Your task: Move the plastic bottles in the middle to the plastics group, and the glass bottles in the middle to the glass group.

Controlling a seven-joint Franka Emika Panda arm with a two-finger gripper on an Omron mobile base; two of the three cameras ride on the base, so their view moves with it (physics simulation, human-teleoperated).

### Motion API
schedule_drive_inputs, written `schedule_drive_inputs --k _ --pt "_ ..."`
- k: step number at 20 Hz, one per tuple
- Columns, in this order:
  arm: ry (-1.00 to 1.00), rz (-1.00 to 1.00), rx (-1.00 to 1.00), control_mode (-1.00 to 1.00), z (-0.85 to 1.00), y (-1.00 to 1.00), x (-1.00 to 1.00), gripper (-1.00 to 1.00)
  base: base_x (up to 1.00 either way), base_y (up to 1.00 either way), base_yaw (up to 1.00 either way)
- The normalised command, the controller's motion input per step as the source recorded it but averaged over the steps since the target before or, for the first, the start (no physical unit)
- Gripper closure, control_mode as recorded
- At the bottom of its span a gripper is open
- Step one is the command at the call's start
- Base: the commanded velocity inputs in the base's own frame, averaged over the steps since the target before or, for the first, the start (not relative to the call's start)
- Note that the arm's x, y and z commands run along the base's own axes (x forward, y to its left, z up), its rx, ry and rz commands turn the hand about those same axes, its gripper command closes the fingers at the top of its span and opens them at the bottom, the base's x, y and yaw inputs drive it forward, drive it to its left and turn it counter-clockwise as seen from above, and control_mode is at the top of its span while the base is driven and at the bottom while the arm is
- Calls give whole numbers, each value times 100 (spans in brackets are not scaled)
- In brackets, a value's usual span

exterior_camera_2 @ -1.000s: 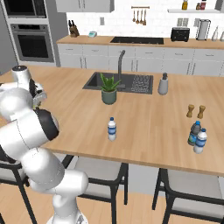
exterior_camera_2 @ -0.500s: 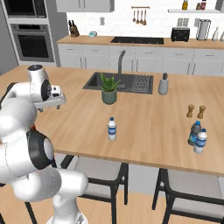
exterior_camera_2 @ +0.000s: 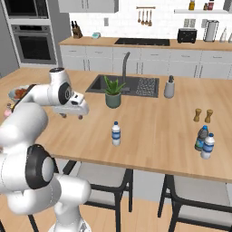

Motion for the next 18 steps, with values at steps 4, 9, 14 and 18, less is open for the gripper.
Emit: schedule_drive_inputs --k 4,9,14,18 --pt "11 -45 2 -100 4 -87 0 -100 0 0 0" --pt "5 -33 3 -100 0 -79 0 -100 0 0 0" --pt "0 -8 2 -100 -4 -52 4 -100 0 0 0" --pt "-2 0 0 -100 -18 -29 33 -100 0 0 0"
